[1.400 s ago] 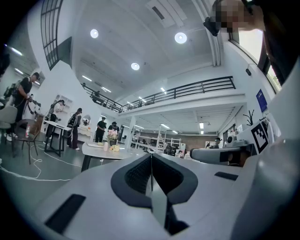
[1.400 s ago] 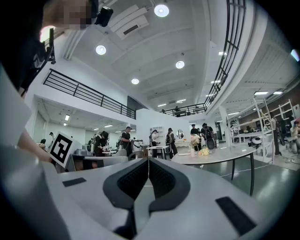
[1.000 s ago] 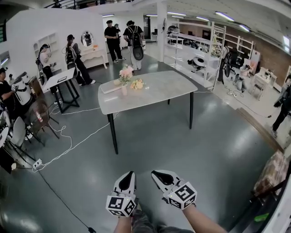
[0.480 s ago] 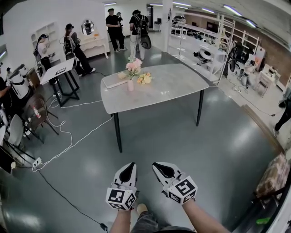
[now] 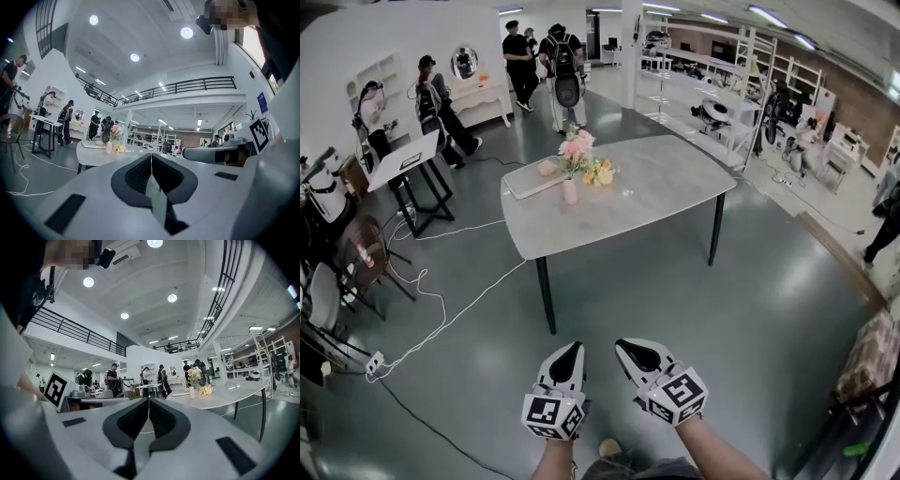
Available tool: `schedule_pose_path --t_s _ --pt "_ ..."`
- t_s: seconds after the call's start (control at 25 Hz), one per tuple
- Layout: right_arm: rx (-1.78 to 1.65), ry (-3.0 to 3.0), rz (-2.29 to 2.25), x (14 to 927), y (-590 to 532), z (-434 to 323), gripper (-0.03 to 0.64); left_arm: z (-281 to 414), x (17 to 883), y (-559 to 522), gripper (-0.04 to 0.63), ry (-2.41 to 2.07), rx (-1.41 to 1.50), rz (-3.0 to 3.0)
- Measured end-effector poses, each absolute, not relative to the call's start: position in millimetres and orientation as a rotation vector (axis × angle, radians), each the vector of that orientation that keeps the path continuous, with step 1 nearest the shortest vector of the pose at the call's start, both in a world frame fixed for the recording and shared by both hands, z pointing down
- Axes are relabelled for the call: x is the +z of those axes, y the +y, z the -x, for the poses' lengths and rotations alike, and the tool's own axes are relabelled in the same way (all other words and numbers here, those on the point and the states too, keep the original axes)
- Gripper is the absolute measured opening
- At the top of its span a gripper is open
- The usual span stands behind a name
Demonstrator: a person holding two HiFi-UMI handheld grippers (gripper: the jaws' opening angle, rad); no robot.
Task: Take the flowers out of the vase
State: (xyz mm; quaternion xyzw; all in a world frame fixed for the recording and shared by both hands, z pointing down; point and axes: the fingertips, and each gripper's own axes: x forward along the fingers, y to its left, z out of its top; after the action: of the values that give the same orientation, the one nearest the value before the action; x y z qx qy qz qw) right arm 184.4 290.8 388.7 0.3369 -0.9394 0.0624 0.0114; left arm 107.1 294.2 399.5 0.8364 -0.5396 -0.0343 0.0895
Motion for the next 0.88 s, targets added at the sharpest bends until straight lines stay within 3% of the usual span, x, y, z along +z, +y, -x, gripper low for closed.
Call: schedule_pose_path --t_s 0.88 --pt "0.17 -2.977 -0.968 385.9 154.8 -104.7 0.025 -58.5 406.8 159.3 0.017 -1.59 -0.078 -2.494"
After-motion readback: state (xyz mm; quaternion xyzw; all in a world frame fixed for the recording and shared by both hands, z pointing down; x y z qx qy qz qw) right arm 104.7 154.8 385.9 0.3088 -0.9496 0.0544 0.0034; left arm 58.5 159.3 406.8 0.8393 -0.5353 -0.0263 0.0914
